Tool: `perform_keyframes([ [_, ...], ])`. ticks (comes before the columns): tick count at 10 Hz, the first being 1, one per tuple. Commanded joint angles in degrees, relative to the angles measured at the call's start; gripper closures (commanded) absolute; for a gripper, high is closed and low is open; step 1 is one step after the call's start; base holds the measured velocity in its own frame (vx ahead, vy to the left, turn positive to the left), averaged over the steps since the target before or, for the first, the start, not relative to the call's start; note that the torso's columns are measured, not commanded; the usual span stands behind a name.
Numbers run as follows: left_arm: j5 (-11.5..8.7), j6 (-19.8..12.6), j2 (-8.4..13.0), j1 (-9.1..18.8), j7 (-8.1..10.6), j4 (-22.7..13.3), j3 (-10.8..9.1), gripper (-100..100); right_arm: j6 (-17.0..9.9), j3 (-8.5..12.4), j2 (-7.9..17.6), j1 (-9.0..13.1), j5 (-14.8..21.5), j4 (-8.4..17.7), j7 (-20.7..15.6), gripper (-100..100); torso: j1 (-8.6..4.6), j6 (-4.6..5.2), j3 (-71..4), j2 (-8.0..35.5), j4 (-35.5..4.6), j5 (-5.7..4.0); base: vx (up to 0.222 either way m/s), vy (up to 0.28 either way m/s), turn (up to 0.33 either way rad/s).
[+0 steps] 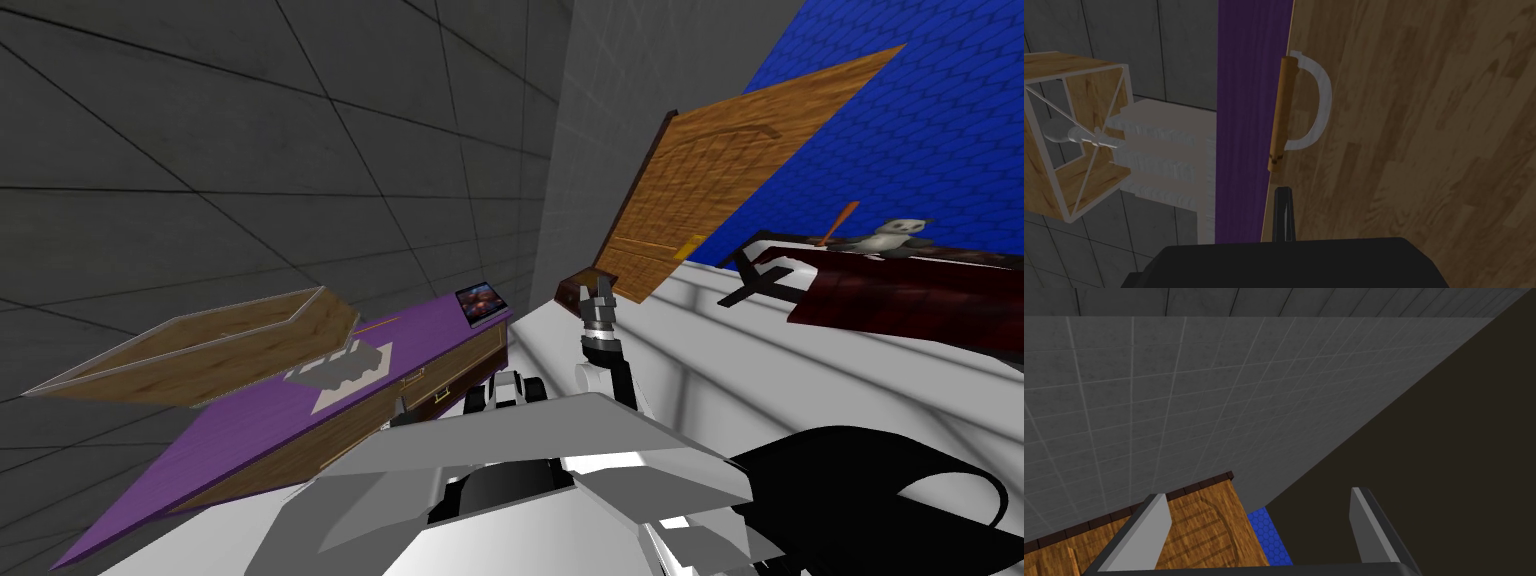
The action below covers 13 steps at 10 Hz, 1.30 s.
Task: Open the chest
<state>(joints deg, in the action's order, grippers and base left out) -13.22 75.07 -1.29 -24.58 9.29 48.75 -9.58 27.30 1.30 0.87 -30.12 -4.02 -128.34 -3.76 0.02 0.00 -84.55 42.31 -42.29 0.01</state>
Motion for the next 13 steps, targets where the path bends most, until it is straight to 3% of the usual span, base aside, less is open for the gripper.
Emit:
perform_keyframes([
  [1, 0.2, 2.9, -0.8, 0.8, -0.41, -3.2, 0.31, 100, 0.0, 0.0, 0.0, 0.0, 0.0, 0.0, 0.0, 0, -0.02, -0.01, 0.0, 0.0, 0.0, -0.01, -0.006, 0.007, -0.02],
  [2, 0.2, 2.1, -0.7, 0.7, -0.4, -2.5, 0.23, 100, 0.0, 0.0, 0.0, 0.0, 0.0, 0.0, 0.0, 0, -0.03, 0.0, 0.0, 0.0, 0.0, -0.01, 0.0, 0.0, 0.0],
  [3, 0.2, 2.2, 1.5, 0.7, -0.42, -2.6, 0.24, -100, 0.0, 0.0, 0.0, 0.0, 0.0, 0.0, 0.0, 0, -0.04, -0.01, 0.0, 0.0, 0.0, -0.02, 0.0, 0.0, 0.0],
  [9, 0.2, 0.2, 9.4, 0.2, -0.28, -0.9, 0.33, -100, 0.0, 0.0, 0.0, 0.0, 0.0, 0.0, 0.0, 0, -0.03, -0.01, 0.0, 0.0, 0.0, -0.01, 0.003, -0.005, -0.002],
  [13, 0.1, -3.2, 9.5, -1.2, 0.1, 3.0, 0.4, -100, 0.0, 0.0, 0.0, 0.0, 0.0, 0.0, 0.0, 0, -0.06, -0.01, 0.0, 0.0, 0.0, -0.02, 0.014, -0.032, -0.013],
])
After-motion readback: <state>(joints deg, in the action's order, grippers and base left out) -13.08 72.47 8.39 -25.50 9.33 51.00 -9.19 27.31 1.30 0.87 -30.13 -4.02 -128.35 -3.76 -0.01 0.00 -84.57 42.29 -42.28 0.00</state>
